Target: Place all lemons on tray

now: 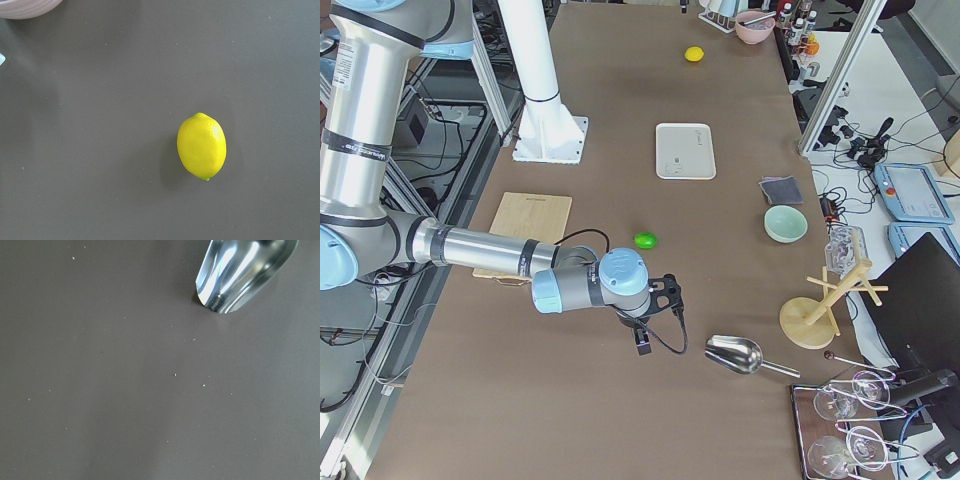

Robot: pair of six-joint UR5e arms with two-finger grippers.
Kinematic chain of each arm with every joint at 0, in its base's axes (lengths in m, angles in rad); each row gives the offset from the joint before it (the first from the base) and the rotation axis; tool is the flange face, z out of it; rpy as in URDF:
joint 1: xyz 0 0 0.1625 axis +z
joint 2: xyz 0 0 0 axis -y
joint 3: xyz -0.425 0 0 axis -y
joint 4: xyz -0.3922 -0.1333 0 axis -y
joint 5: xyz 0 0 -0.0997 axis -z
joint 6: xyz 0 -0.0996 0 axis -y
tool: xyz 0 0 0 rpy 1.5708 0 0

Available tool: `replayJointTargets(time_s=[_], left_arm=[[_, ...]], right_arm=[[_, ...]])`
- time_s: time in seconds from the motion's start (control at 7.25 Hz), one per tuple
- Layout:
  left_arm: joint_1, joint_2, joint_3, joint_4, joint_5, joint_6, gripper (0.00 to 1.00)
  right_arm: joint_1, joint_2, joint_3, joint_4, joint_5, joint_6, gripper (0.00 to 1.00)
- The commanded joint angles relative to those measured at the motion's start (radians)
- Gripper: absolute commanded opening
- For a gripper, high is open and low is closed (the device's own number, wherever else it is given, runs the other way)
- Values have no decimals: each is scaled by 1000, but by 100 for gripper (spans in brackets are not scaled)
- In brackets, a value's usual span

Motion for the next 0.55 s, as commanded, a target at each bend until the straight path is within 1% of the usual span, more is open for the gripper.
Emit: replayJointTargets(time_s=[0.0, 0.14, 0.28, 0.41], left_arm=[[5, -58, 36, 4, 0, -2, 97], [10, -95, 66, 7, 0, -2, 97], [12, -97, 71, 12, -6, -6, 97], [27, -129, 111, 12, -1, -23, 97]], right_arm=[[-34, 47, 2, 1, 33, 48, 99], [-92, 89, 2, 4, 32, 147, 99], [-153, 132, 5, 4, 32, 265, 99], [-211, 179, 2, 4, 21, 336, 99]])
